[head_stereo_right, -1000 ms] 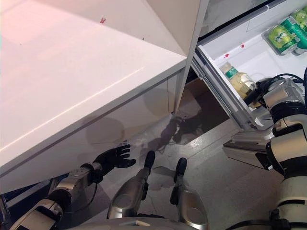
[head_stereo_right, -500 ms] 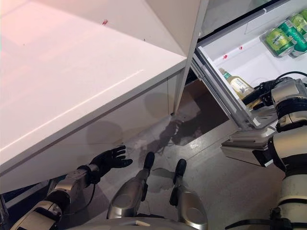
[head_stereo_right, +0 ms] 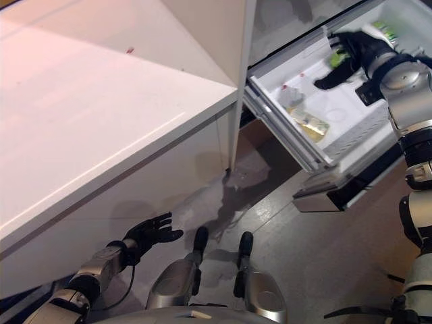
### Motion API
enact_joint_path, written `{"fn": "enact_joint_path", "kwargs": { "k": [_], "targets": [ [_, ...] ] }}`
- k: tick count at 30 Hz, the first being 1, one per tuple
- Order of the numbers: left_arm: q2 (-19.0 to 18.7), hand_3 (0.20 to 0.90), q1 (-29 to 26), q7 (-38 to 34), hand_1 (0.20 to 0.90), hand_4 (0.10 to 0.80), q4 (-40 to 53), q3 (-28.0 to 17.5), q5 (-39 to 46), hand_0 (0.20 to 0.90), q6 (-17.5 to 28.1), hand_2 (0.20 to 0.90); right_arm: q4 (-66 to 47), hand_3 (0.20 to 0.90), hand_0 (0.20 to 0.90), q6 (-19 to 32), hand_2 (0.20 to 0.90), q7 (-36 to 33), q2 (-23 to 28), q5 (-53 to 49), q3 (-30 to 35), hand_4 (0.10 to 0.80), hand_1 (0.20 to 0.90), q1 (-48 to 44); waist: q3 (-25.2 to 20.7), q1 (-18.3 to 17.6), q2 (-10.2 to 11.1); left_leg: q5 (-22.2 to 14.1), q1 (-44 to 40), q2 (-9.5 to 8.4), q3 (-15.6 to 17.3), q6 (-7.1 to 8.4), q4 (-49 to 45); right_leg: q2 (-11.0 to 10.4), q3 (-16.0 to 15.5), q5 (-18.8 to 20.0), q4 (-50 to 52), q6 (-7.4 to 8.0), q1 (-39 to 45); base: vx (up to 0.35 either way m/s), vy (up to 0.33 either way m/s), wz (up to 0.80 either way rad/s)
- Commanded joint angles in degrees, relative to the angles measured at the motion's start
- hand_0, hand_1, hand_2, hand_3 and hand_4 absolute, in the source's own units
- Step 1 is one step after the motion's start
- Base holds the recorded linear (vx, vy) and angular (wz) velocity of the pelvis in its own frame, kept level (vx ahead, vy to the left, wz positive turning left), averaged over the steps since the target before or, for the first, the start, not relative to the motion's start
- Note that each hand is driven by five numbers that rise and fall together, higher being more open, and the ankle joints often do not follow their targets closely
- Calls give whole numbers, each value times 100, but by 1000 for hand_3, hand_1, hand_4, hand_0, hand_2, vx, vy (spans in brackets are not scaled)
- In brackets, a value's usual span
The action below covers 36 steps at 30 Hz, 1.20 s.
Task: Put drinks into fridge and close the fridge
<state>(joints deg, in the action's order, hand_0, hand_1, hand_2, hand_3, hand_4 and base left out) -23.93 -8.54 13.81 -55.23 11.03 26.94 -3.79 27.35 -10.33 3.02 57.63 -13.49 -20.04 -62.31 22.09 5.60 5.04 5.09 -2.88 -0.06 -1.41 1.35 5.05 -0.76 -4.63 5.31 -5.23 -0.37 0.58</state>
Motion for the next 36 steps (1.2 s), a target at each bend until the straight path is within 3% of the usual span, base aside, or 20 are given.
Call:
{"fn": "enact_joint_path", "kwargs": {
  "k": [1,5,10,13,19,27,36],
  "targets": [
    [235,900,518,45,900,800,-426,149,-160,900,105,900,-374,900,900,1124,900,-1755,137,-34,786,800,900,531,-1337,-165,-17,-569,-33,-255,146,-216,-100,-106,57,-248,264,398,83,105,97,-28],
    [415,900,653,-12,900,800,-490,164,-160,900,126,900,-800,900,900,1652,900,-2778,-151,-17,1888,800,900,1566,-1484,-249,-110,-751,-163,-331,192,-295,-262,-192,165,-298,344,440,190,109,78,-16],
    [510,900,813,38,900,800,-542,286,-224,900,126,900,-583,900,900,2280,900,-3621,-561,-354,2743,800,900,2486,-1350,-262,-204,-1068,-105,-442,193,-420,-875,-342,192,-490,748,428,206,107,38,-12],
    [514,900,727,13,900,800,-538,363,-148,900,178,900,-389,900,900,2721,900,-4018,-791,-783,2988,800,900,2694,-960,-241,-259,-1340,307,-526,208,-512,-1689,-451,91,-714,1362,378,-73,-72,0,-3],
    [539,900,206,-275,900,800,-319,561,156,900,201,900,-156,900,900,3424,900,-4128,-1377,-1936,3065,800,900,2496,27,-228,-394,-1838,1603,-624,129,-739,-3215,-514,75,-1153,2881,171,-1253,-209,-16,5],
    [746,900,78,-380,900,800,-129,638,394,900,399,900,-27,900,900,3400,900,-3005,-1793,-2861,2795,800,900,2317,311,-193,-566,-2068,2578,-835,161,-823,-4183,-451,68,-1554,4079,-80,-2334,-56,42,6],
    [767,900,286,-293,900,800,-119,473,425,900,514,900,-608,900,900,3317,900,-1233,-2146,-2503,2125,800,900,2050,377,-103,-696,-2002,2805,-922,83,-774,-4388,-385,26,-1710,4506,-234,-2618,44,43,0]
  ]
}}
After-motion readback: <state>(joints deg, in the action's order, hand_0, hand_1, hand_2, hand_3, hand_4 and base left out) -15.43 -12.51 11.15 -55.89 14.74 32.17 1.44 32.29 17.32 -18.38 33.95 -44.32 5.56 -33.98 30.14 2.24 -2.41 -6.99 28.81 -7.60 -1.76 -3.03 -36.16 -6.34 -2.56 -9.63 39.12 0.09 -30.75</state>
